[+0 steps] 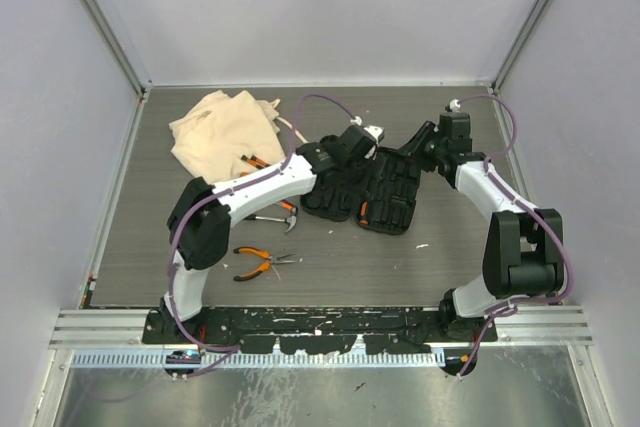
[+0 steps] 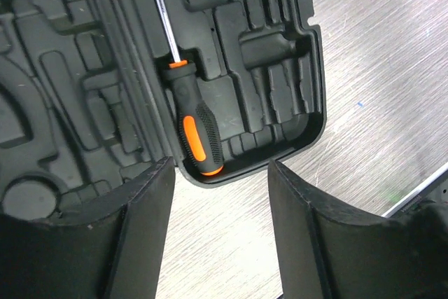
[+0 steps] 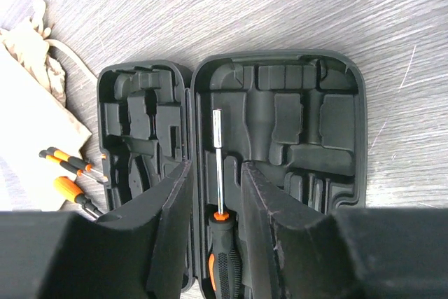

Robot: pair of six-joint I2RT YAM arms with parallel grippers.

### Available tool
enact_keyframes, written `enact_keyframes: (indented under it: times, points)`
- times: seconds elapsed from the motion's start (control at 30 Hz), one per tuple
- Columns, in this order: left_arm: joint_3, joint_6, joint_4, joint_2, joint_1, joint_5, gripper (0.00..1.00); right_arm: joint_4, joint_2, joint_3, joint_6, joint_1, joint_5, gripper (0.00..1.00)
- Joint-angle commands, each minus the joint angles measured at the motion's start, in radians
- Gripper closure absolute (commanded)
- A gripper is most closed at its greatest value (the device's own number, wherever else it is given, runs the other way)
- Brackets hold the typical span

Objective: Sort the tools into containers
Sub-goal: Adjust the screwdriver in the storage box.

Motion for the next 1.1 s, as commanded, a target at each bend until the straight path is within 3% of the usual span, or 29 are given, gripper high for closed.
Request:
enact_keyframes:
  times: [0.0,0.77,1.07]
  points:
    - [0.063,-0.031,0.014,0.038,-0.017,0.009,0.45,0.032,0.004,0.029,0.017,-0.005,-0.023,0.61]
    - [0.129,-0.039,-0.067,0.168,-0.054,-0.072,0.64,0.053,0.006,0.009,0.026,-0.005,-0.048,0.66]
    - [0.132,-0.035,-0.079,0.199,-0.058,-0.087,0.67,0.061,0.014,0.006,0.037,-0.005,-0.064,0.66]
